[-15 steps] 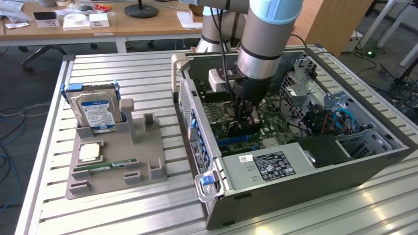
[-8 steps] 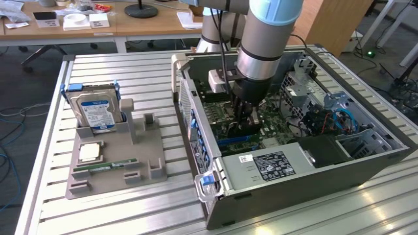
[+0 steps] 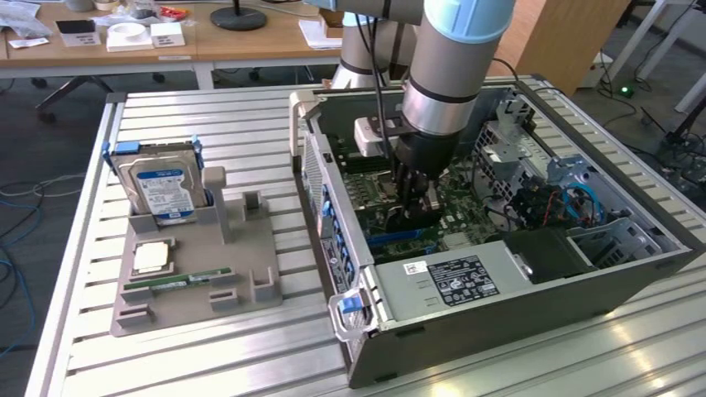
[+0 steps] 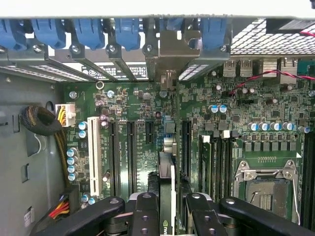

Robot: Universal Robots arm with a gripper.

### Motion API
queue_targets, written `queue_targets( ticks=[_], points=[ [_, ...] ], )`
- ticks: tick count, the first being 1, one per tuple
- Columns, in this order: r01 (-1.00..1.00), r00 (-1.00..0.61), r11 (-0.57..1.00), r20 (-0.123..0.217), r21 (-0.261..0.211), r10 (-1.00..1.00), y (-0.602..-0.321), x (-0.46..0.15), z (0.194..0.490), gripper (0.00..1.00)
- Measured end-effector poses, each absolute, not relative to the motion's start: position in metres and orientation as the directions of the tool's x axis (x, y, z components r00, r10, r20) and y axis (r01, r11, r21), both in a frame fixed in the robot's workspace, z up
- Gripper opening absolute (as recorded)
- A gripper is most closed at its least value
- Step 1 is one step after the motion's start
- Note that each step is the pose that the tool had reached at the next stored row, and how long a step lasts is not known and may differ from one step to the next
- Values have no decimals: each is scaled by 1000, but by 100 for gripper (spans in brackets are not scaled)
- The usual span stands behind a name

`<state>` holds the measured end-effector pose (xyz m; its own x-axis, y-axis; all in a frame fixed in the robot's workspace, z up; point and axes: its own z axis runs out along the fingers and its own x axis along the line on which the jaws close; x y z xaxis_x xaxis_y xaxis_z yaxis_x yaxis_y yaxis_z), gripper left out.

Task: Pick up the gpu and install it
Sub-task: 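Insert the gpu into the slot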

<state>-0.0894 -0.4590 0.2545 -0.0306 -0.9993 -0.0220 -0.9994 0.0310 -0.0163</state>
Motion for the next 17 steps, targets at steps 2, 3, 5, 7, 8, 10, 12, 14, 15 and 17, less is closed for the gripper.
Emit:
queue_targets(
  ticks=[2,3,5,7,8,10,12,14,15,17],
  points=[
    [-999,-31,31,-22,-16,-999,-459,-89,255,26],
    [-999,-32,33,-22,-16,-999,-459,-89,254,26],
    [-999,-38,39,-22,-16,-999,-459,-89,254,26],
    [-999,-41,41,-22,-16,-999,-459,-89,254,26],
    [-999,-41,42,-22,-16,-999,-459,-89,254,26],
    [-999,-41,42,-22,-16,-999,-459,-89,254,26],
    [-999,-41,42,-22,-16,-999,-459,-89,254,26],
    [-999,-41,42,-22,-16,-999,-459,-89,253,26],
    [-999,-41,42,-22,-16,-999,-459,-90,253,26],
    [-999,-41,42,-22,-16,-999,-459,-90,252,26]
  ],
)
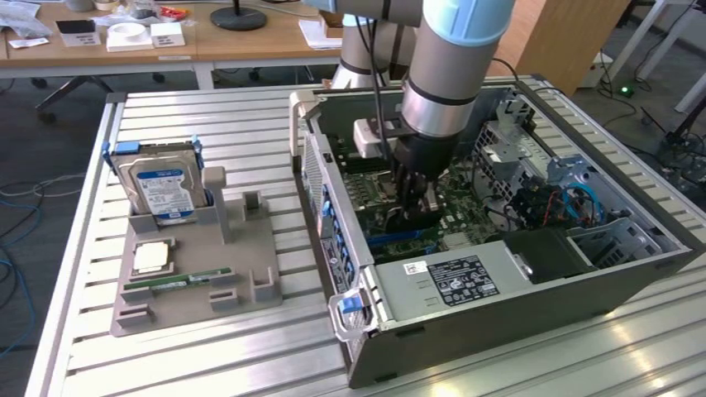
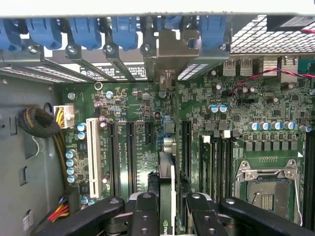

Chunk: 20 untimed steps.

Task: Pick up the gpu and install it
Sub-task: 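Insert the gpu into the slot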

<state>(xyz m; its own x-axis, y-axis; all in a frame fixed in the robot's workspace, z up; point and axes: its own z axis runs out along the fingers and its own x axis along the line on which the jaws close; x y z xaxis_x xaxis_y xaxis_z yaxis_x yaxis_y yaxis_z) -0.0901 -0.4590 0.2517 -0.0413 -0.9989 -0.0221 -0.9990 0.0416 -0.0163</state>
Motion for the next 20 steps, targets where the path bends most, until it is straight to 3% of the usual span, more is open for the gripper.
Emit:
queue_targets(
  ticks=[20],
  points=[
    [-999,-41,42,-22,-16,-999,-459,-91,248,26]
  ],
)
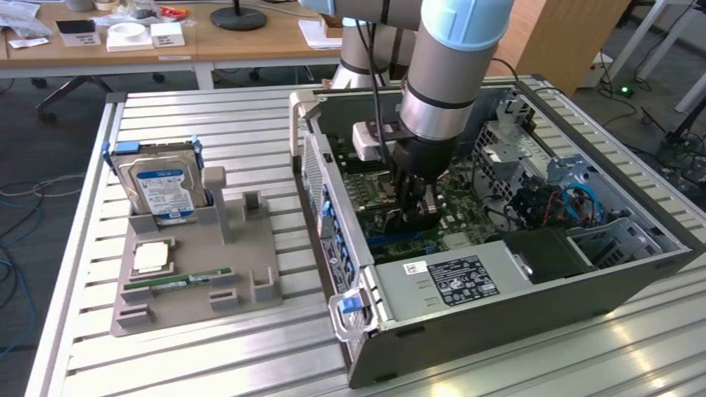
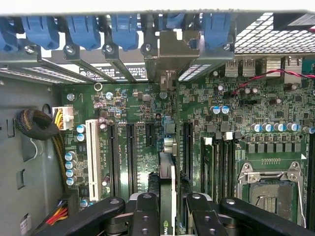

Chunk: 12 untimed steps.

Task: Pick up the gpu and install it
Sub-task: 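Insert the gpu into the slot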

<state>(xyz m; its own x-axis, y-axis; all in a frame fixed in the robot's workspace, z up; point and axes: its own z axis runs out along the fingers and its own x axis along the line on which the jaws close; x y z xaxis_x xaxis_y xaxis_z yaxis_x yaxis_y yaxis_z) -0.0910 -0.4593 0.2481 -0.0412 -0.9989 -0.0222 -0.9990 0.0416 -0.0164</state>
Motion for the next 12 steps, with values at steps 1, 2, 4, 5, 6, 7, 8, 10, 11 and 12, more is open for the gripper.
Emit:
queue_targets(
  ticks=[1,2,4,5,6,7,8,10,11,12],
  points=[
    [-999,-41,42,-22,-17,-999,-459,-92,248,26],
    [-999,-41,42,-22,-17,-999,-459,-92,248,26],
    [-999,-41,42,-22,-19,-999,-459,-93,248,26],
    [-999,-41,41,-22,-19,-999,-459,-94,248,26],
    [-999,-41,41,-22,-20,-999,-459,-94,248,26],
    [-999,-41,41,-22,-21,-999,-459,-94,247,26],
    [-999,-41,42,-22,-22,-999,-459,-94,247,26],
    [-999,-41,42,-22,-22,-999,-459,-94,246,26],
    [-999,-41,42,-22,-22,-999,-459,-94,246,26],
    [-999,-41,42,-22,-22,-999,-459,-94,246,26]
  ],
)
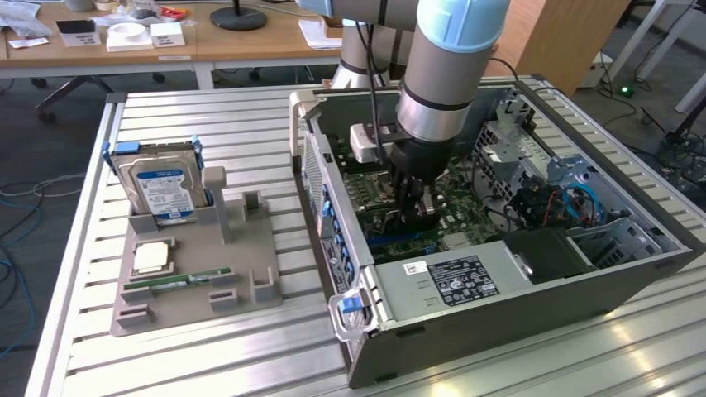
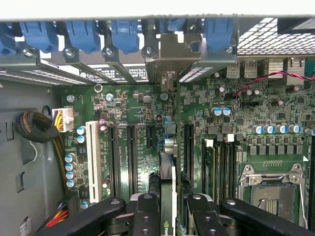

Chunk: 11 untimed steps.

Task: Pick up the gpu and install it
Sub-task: 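Insert the gpu into the slot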

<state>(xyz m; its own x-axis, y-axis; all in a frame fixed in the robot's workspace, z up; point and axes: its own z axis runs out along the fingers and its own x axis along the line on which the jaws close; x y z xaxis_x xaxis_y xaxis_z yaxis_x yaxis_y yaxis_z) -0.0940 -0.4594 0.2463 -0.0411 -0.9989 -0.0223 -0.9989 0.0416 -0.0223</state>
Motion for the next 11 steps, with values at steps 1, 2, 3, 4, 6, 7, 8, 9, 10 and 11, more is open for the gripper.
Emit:
queue_targets(
  ticks=[1,2,3,4,6,7,8,9,10,11],
  points=[
    [-999,-41,42,-22,-22,-999,-459,-94,246,26],
    [-999,-41,42,-22,-22,-999,-459,-94,246,26],
    [-999,-41,42,-22,-22,-999,-459,-94,246,26],
    [-999,-41,42,-23,-22,-999,-459,-94,246,26],
    [-999,-41,42,-23,-22,-999,-459,-94,247,26],
    [-999,-41,42,-23,-22,-999,-459,-94,248,26],
    [-999,-41,42,-23,-22,-999,-459,-94,248,26],
    [-999,-41,42,-23,-22,-999,-459,-94,248,26],
    [-999,-41,42,-22,-22,-999,-460,-93,248,26],
    [-999,-41,41,-22,-22,-999,-460,-93,248,26]
  ],
)
